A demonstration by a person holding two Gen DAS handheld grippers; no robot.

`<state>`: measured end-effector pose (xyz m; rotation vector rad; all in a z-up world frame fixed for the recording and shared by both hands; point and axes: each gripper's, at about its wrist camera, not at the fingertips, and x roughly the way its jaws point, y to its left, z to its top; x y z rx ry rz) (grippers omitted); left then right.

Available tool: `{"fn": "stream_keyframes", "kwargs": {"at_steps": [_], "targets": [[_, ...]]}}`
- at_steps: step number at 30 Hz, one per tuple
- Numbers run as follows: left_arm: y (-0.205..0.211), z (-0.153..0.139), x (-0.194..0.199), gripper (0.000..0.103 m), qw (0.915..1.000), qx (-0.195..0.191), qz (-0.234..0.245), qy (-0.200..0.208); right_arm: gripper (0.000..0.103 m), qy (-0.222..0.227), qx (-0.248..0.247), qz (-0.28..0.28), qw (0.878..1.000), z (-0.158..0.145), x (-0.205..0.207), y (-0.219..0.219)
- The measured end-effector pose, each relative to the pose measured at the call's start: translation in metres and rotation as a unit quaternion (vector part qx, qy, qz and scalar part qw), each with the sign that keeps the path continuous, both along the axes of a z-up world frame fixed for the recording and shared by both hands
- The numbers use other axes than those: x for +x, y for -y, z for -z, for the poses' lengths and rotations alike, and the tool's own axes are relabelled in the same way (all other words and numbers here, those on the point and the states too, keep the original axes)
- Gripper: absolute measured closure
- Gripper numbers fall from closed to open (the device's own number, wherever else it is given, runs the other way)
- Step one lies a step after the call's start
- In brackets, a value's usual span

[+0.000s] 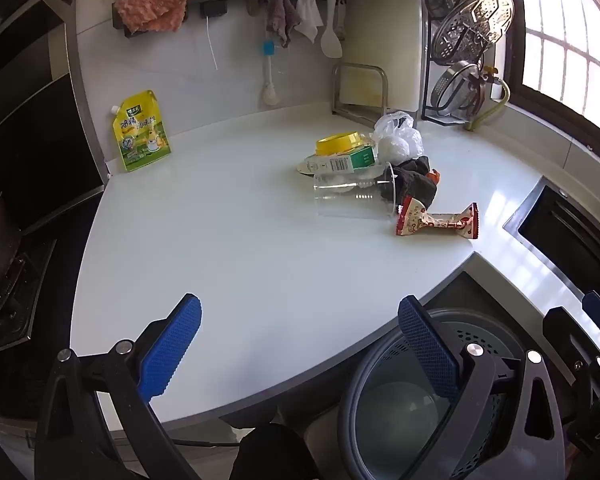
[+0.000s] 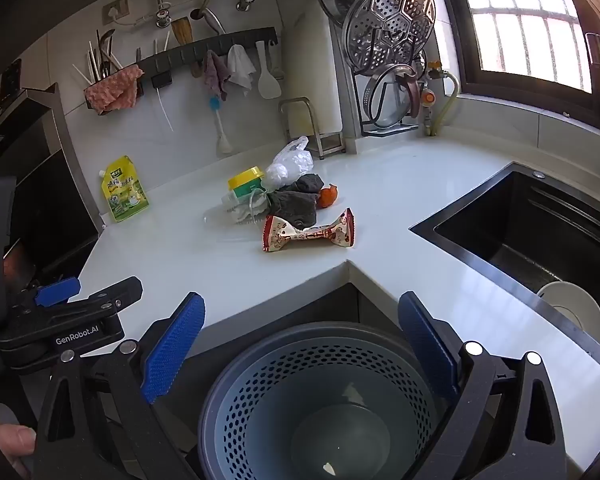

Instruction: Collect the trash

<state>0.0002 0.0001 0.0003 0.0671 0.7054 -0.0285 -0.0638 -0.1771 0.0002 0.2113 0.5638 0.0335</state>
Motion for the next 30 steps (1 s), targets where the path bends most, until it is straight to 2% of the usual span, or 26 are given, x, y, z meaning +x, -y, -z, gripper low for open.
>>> {"fn": "stream_keyframes", "kwargs": {"at_steps": [2,30], "targets": [[-0.001,-0.001,-0.002,0.006,0.9999,-0.003,-0.001,0.011,0.01,0.0,-0.001,0.0,1.0,0.0,0.0,0.0],[0.005,0.005,-0.014,0.006,1.0,-0.002,0.001,0.006,0.01,0.01,0.001,0.003,1.0,-0.008,-0.015,0.0]]}}
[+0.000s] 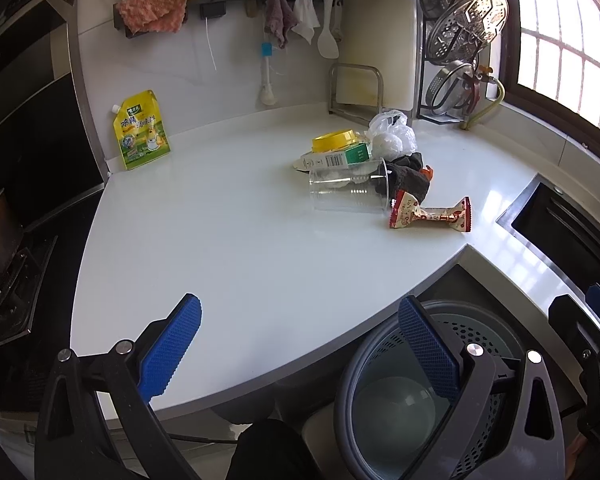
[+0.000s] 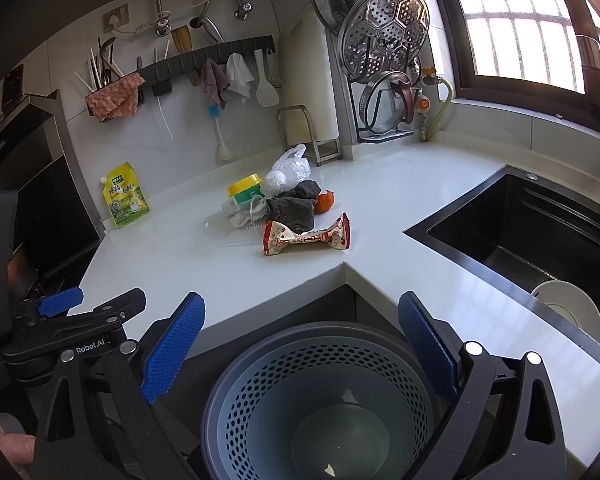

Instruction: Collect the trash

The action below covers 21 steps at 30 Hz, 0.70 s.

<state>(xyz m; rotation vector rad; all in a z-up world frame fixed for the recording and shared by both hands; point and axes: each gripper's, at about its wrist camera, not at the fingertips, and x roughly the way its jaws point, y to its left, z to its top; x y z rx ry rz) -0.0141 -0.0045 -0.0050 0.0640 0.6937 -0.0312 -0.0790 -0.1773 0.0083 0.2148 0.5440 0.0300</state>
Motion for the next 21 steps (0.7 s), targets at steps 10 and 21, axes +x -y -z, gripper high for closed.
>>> {"fn": "stream_keyframes", "kwargs": {"at_steps": [10,21], "targets": [[-0.001,0.002,-0.002,0.006,1.0,-0.002,-0.001,-0.001,0.01,-0.003,0.0,-0.002,1.0,0.006,0.001,-0.004],[-0.002,-0.002,-0.003,0.006,1.0,0.0,-0.004,-0.001,0.01,-0.003,0.001,-0.002,1.0,0.007,0.001,-0.004]]}}
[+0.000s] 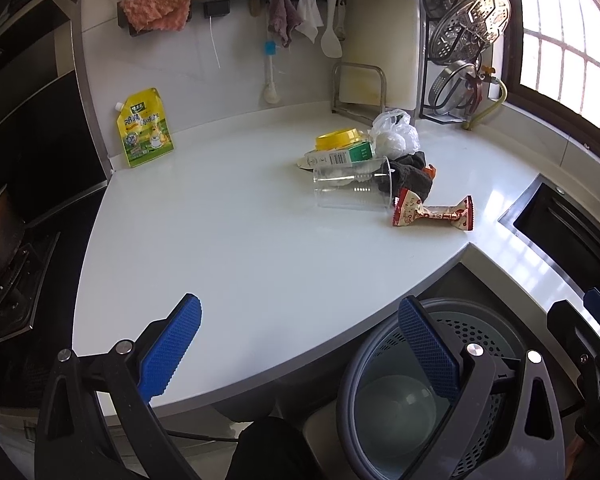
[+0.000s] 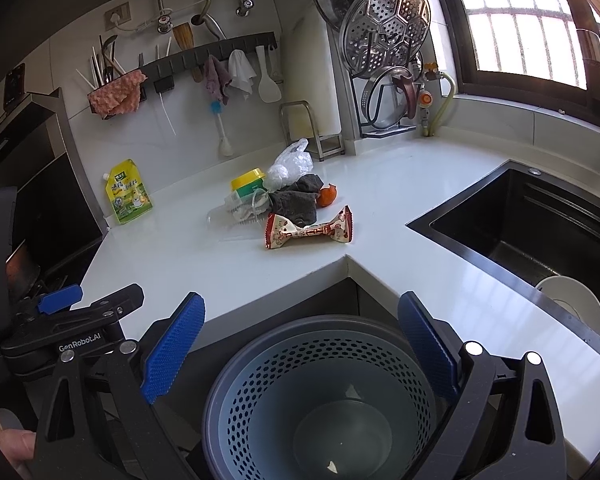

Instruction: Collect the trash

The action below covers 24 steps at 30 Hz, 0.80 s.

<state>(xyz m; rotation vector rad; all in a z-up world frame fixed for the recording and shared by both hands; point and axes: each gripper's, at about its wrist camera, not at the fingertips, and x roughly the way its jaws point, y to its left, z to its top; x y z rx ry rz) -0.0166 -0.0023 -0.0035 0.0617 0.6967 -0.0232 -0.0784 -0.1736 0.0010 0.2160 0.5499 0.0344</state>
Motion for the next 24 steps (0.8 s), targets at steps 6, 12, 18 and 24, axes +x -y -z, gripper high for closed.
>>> {"fn": "stream_keyframes", "kwargs": {"at_steps": [6,12,18,24], "targets": [[0.0032,0.0001,-0.0024,0.006,1.0,0.002,0.003,0.001,0.01,0.001,0.001,0.0,1.0,-0.0003,-0.0015,0.0036],[0.0018,-0.0035,0.0011,0.006,1.0,0.0,0.004,0.003,0.01,0.003,0.001,0.0,1.0,-0.0016,-0.0029,0.005],[0.0026,-0.0052,0.0014,0.006,1.0,-0.001,0.004,0.004,0.01,0.004,0.0,0.0,1.0,-0.0023,-0.003,0.005],[0.0038,-0.0045,0.0015,0.006,1.0,0.0,0.004,0.004,0.01,0.004,0.001,0.0,1.0,-0.0022,-0.003,0.0051]]}}
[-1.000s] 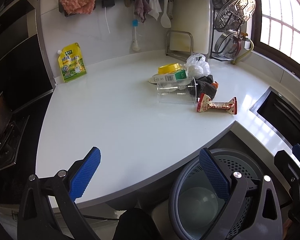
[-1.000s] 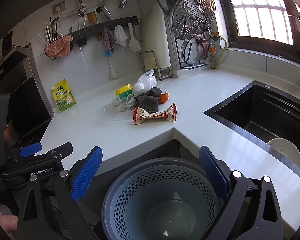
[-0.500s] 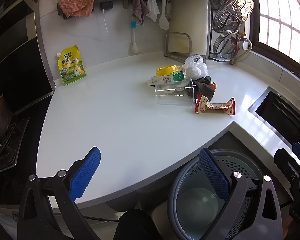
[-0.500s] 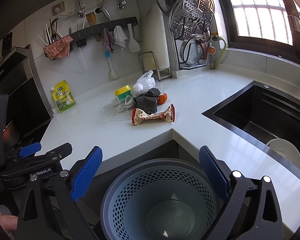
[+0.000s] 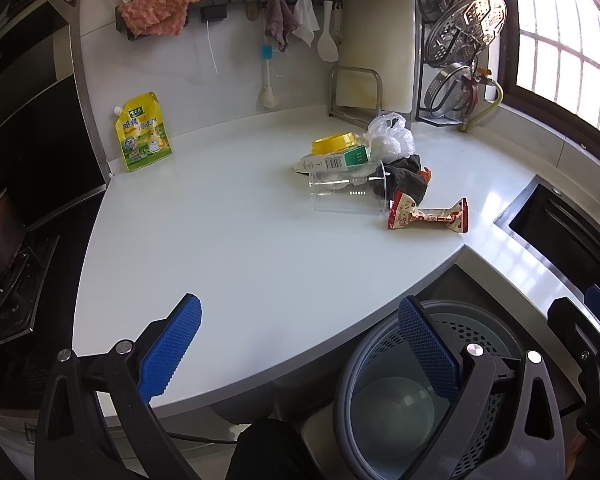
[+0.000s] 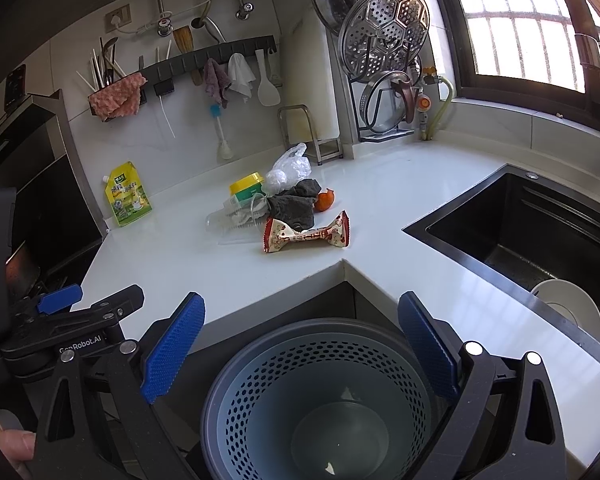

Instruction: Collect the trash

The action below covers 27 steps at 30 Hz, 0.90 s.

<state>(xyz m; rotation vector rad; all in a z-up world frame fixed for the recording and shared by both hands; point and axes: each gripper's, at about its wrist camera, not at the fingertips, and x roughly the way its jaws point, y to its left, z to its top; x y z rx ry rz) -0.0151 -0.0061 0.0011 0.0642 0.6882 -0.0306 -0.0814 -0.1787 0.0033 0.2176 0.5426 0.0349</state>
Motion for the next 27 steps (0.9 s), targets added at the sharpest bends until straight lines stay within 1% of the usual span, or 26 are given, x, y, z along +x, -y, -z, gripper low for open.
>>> {"fn": "stream_keyframes", "kwargs": {"at_steps": [22,27], "targets": [[0.001,0.006,-0.002,0.006,1.0,-0.002,-0.001,-0.004,0.01,-0.001,0.0,-0.001,1.0,0.001,0.0,0.0],[-0.004,0.012,0.001,0.006,1.0,0.0,-0.007,-0.005,0.01,-0.004,0.001,-0.004,1.0,0.008,0.003,0.0]]}}
